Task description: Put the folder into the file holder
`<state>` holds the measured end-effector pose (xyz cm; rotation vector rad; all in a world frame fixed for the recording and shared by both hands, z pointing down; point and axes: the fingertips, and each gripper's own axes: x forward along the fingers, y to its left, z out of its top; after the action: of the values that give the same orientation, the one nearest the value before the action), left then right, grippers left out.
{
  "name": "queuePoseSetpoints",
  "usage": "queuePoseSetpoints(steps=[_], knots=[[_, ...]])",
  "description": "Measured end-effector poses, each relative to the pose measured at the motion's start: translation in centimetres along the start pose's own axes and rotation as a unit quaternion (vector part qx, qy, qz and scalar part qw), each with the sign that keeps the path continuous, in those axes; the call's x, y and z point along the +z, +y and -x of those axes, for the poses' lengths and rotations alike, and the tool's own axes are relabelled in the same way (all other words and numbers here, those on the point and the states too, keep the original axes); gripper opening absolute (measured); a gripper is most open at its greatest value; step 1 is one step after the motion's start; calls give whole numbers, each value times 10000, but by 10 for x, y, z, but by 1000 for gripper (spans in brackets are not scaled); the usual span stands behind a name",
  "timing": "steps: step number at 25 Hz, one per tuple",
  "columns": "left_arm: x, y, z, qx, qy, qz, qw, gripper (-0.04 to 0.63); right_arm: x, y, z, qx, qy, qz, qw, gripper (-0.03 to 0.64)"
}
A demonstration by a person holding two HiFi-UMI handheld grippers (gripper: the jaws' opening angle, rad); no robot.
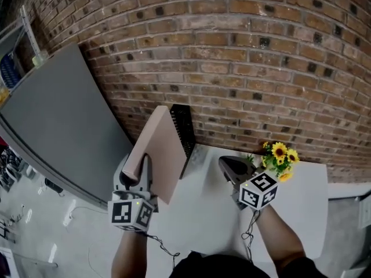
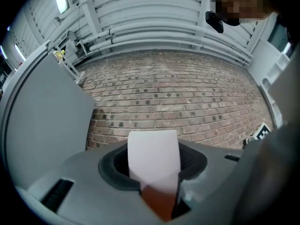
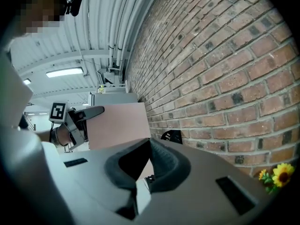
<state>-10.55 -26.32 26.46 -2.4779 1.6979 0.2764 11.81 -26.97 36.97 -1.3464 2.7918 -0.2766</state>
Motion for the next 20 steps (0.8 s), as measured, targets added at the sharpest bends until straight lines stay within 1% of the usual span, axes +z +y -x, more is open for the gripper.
queuePoseSetpoints(steps=[10, 16, 20], knots=[[-7, 54, -62, -205, -213, 147, 9995, 170, -4, -6, -29, -547, 46, -49, 9985, 3], [-17, 64, -93, -397, -265, 160, 9987, 170, -8, -12, -35, -858, 1, -131, 9962, 3], [-27, 71, -109, -440, -254, 228, 9984, 170, -12, -13, -41, -1001, -16, -178, 9948, 3]])
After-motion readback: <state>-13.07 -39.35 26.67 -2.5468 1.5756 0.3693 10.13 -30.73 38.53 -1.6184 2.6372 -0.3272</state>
